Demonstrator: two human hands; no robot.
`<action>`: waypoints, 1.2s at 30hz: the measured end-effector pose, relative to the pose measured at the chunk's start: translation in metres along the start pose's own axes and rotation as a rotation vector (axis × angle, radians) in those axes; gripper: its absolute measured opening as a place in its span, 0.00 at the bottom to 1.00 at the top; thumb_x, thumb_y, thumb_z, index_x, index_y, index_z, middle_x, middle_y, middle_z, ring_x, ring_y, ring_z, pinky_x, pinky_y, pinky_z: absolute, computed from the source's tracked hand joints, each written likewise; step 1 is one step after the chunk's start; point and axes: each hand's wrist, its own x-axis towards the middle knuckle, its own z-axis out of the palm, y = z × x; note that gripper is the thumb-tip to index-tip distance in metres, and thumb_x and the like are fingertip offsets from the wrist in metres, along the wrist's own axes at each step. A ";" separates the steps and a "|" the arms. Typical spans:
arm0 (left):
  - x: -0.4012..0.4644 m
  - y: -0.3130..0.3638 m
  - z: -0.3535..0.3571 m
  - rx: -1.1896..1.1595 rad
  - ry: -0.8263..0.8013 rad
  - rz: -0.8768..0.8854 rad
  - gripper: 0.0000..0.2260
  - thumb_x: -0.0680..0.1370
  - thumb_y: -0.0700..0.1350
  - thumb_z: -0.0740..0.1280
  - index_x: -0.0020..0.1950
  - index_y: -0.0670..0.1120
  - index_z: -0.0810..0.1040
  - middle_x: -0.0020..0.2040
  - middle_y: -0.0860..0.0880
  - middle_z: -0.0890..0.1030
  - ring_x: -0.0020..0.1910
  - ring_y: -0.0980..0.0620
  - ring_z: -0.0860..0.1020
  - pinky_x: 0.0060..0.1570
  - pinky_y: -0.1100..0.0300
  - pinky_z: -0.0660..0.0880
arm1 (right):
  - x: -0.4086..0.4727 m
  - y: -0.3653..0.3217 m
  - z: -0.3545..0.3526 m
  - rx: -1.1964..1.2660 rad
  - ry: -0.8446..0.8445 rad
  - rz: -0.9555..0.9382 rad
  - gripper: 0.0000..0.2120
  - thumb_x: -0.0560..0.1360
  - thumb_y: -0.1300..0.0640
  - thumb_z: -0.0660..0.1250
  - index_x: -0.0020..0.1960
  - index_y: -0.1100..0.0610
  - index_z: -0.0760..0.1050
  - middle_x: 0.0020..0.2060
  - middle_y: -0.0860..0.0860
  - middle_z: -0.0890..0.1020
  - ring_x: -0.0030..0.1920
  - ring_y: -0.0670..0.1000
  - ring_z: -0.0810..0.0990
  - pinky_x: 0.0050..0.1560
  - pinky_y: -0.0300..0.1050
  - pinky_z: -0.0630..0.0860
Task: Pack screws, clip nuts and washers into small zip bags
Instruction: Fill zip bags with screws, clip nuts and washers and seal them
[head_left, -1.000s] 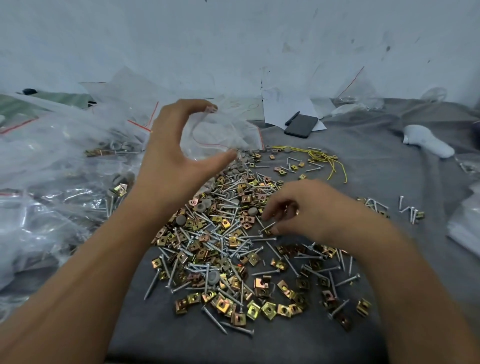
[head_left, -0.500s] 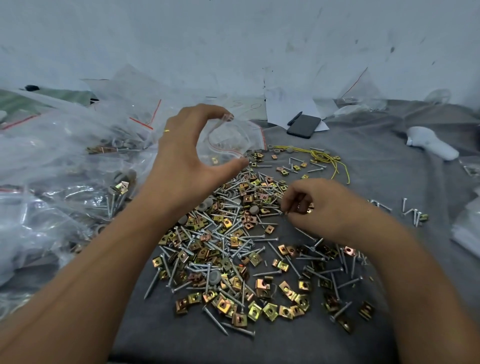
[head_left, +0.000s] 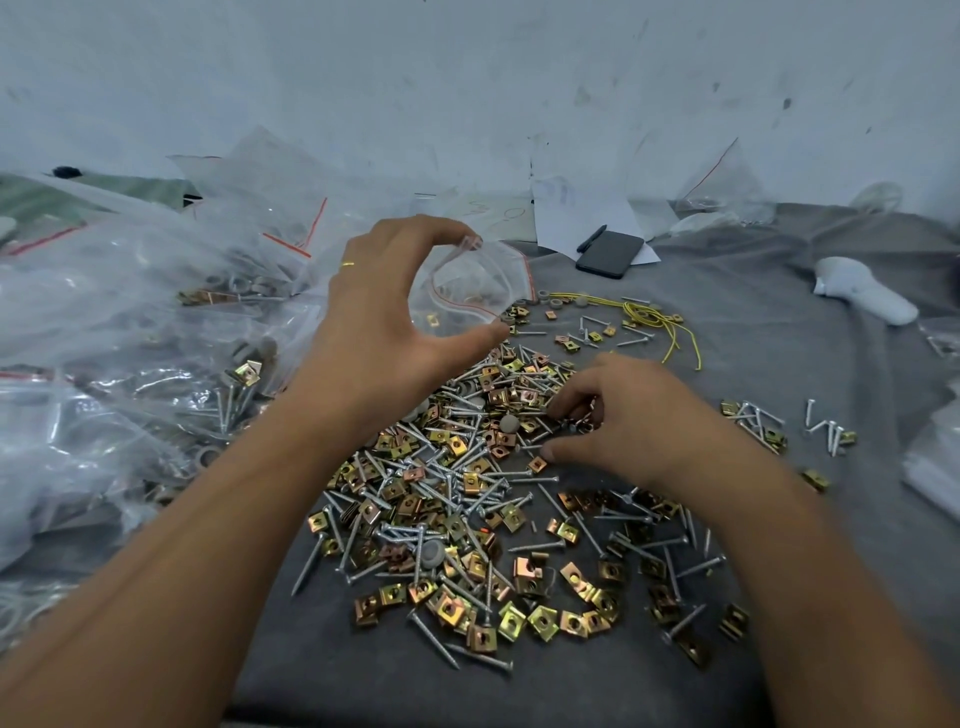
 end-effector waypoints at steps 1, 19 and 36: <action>0.000 0.000 0.000 0.001 -0.001 -0.002 0.26 0.74 0.55 0.80 0.68 0.58 0.75 0.68 0.57 0.75 0.72 0.51 0.70 0.73 0.46 0.67 | 0.000 0.000 0.000 -0.003 -0.004 0.003 0.15 0.68 0.38 0.80 0.51 0.40 0.82 0.45 0.39 0.72 0.43 0.40 0.71 0.40 0.39 0.67; -0.001 0.003 0.000 0.009 -0.013 -0.023 0.26 0.73 0.59 0.78 0.68 0.58 0.75 0.68 0.56 0.74 0.73 0.51 0.68 0.74 0.41 0.65 | 0.003 -0.002 0.011 -0.006 0.013 -0.027 0.07 0.77 0.47 0.73 0.43 0.47 0.79 0.48 0.44 0.74 0.51 0.47 0.75 0.53 0.46 0.76; 0.000 0.005 0.007 0.014 -0.088 -0.038 0.29 0.71 0.57 0.81 0.69 0.59 0.76 0.69 0.58 0.75 0.74 0.53 0.68 0.76 0.42 0.64 | -0.009 0.018 -0.014 0.843 0.185 -0.165 0.04 0.84 0.62 0.64 0.53 0.60 0.77 0.42 0.49 0.85 0.40 0.49 0.81 0.46 0.43 0.81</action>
